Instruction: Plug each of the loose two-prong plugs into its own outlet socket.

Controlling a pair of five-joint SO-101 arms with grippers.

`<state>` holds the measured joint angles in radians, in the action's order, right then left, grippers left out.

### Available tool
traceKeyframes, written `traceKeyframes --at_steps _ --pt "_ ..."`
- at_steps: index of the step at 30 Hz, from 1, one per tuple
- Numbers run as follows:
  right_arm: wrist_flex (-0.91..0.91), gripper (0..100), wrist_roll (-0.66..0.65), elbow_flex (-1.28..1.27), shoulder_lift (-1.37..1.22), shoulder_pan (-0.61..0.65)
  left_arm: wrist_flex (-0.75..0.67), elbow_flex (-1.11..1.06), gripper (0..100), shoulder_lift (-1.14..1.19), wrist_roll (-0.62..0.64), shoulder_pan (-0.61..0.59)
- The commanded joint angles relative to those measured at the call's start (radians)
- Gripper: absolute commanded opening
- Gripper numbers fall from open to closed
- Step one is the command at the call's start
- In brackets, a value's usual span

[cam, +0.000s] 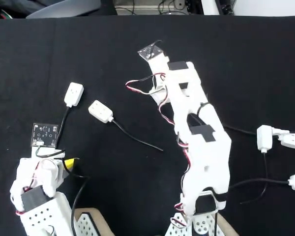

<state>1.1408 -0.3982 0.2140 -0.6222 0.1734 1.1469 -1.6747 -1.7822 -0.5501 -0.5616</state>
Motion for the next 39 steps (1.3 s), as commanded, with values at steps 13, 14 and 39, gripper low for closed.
traceKeyframes --at_steps 13,14,39 --pt "-0.1 6.2 -0.002 0.047 -0.053 0.028 -0.02 0.002 37 -0.005 -0.012 0.01" --pt "-0.083 1.8 -0.002 0.048 -0.05 0.026 -0.02 0.002 37 -0.005 -0.012 0.01" --pt "0.207 19.0 -0.822 -0.257 0.334 0.282 -0.015 0.002 37 -0.005 -0.04 0.012"
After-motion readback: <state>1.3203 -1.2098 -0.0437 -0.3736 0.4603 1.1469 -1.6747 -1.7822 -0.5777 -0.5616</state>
